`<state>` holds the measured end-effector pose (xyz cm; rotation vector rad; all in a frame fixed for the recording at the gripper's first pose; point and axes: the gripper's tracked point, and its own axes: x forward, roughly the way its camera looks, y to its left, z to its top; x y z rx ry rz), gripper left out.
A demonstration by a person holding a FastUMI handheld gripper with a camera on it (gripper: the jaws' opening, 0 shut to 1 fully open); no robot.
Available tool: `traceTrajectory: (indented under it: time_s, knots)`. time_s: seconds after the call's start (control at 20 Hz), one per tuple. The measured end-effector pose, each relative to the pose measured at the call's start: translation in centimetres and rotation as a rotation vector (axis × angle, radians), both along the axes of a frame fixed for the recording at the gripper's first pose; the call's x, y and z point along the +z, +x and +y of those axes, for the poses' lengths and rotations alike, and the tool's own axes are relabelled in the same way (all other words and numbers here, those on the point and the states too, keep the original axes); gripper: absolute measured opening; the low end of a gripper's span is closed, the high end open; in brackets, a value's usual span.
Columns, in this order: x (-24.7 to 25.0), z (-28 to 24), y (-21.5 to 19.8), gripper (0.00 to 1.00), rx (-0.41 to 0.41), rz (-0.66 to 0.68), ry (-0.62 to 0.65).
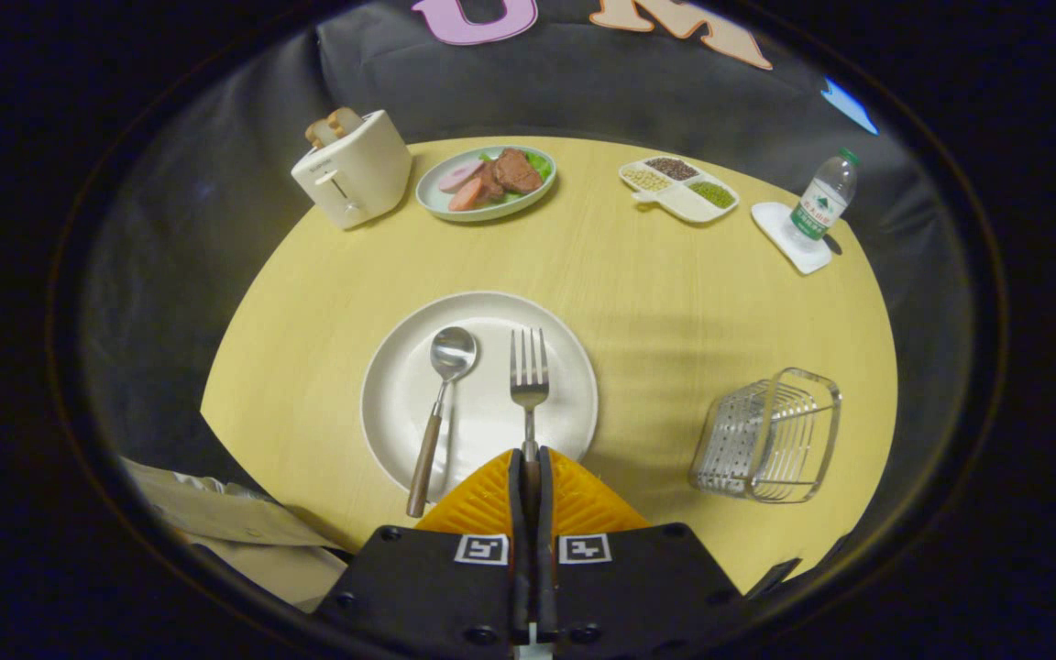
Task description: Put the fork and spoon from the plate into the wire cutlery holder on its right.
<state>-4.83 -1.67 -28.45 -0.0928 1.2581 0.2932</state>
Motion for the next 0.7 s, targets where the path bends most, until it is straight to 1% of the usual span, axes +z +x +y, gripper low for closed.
traceTrajectory:
  time_s: [0.1,0.25,0.7]
  knots:
    - [0.7,-1.1,0.0,0.06,0.001,-0.003,-0.011]
    - [2.1,-2.9,0.1,0.06,-0.020,-0.015,-0.019]
    - [4.8,-9.0,0.0,0.06,-0.121,-0.024,-0.040]
